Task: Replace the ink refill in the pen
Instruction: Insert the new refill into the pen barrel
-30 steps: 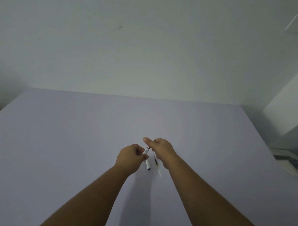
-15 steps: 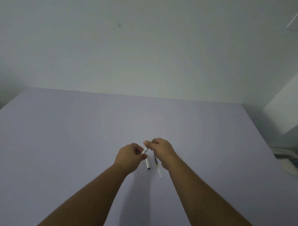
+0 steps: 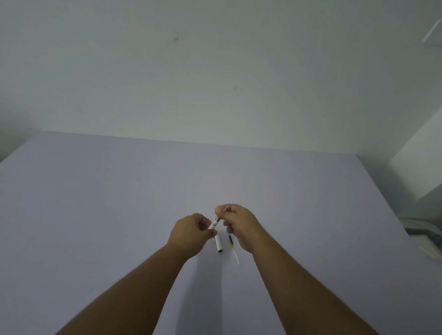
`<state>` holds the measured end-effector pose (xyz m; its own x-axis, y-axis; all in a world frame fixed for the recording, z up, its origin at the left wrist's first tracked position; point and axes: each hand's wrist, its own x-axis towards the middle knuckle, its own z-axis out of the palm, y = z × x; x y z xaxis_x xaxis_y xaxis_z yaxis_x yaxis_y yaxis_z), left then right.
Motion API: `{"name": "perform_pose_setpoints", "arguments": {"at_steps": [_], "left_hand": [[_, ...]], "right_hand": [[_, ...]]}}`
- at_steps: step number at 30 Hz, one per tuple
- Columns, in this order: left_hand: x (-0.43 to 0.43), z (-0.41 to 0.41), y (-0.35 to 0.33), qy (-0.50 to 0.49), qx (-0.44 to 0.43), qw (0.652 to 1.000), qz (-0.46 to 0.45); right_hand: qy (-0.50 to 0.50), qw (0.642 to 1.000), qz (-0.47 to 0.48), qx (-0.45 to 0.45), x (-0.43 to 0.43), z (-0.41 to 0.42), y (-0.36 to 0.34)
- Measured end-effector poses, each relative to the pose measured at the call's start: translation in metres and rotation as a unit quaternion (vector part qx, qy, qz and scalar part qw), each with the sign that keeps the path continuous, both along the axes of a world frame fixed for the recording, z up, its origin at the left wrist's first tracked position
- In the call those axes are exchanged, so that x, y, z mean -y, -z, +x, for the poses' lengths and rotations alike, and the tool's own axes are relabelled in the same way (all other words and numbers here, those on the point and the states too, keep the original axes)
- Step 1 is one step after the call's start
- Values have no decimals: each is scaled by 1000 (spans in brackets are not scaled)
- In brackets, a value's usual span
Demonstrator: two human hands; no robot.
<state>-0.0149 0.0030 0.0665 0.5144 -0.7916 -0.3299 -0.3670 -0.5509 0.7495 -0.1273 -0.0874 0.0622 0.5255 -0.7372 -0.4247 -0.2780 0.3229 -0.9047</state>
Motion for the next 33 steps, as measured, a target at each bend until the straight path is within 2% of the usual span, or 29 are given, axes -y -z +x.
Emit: {"name": "perform_pose_setpoints", "arguments": {"at_steps": [2,5,10,14,18,23,27,31,33], "left_hand": [[-1,1,0,4,5,1000,2],[-2,-1,1,18,8,1000,6],[-1,2,0,17,15,1000,7],[-2,1,1,24,11,1000,12],[-2,4,3,9,-5,1000,11],[-1,3,6,16,-12,1000,19],[2,6,8,8,-15,1000,21],[6,4,8,14,-5,1000,23],[7,3,8,11,-11,1000,23]], "right_hand": [[-3,1000,-6,-5,0,-1,0],[2,995,-23,-96,0,0,-1],[-1,1000,28,-5,-1,-2,1],[-2,994,3,-106,-3,1,0],[-8,999,32,-5,-2,0,2],[-17,991,-22,-133,1,5,3],[-23,998,17,-48,4,4,7],[-8,993,-19,-120,7,6,8],[-9,994,-1,-113,7,6,7]]}}
